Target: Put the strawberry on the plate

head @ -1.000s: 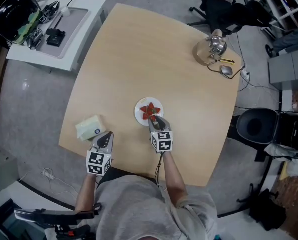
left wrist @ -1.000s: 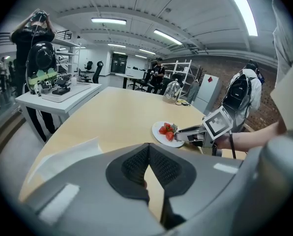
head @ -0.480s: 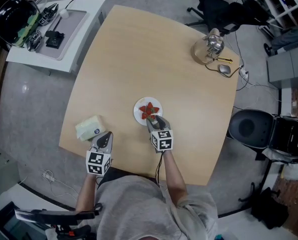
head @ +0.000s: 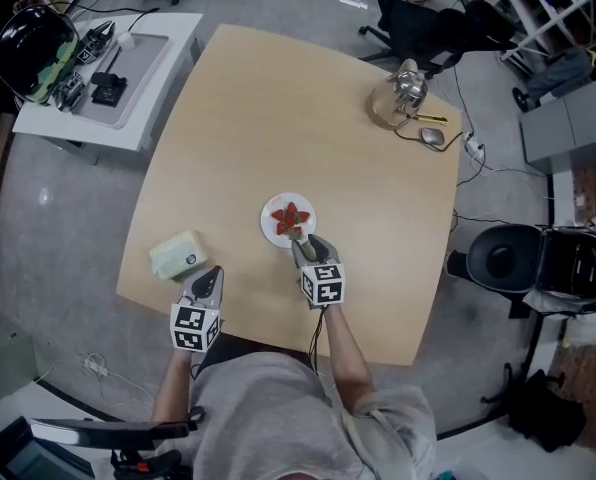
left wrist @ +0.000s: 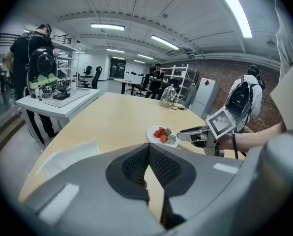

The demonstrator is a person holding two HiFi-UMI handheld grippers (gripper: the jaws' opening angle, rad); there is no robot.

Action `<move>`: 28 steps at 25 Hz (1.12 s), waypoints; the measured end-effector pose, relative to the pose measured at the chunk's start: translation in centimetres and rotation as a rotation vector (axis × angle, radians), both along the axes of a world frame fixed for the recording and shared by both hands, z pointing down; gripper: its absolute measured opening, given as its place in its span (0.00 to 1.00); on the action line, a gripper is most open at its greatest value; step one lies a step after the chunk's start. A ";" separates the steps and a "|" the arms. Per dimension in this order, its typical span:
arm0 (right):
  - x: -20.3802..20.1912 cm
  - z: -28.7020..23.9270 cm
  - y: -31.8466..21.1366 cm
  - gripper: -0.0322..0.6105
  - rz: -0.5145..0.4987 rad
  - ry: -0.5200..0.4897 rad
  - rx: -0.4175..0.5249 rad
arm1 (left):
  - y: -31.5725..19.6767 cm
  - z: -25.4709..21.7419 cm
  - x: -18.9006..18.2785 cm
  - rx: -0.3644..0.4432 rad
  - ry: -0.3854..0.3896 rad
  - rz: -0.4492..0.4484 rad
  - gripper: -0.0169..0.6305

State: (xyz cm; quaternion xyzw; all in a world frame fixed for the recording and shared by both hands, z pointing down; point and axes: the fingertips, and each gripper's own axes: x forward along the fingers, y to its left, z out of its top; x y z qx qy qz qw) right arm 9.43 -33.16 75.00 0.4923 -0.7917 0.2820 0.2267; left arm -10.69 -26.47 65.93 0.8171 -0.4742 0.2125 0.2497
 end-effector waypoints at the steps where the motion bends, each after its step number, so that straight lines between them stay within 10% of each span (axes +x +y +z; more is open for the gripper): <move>1: 0.3 -0.5 0.2 0.31 0.010 0.003 0.014 | 0.1 -0.3 0.1 0.004 0.007 -0.002 0.06; 28: 6.7 -14.9 9.1 0.06 0.204 0.028 0.346 | 4.8 -9.3 5.5 0.258 0.065 0.115 0.06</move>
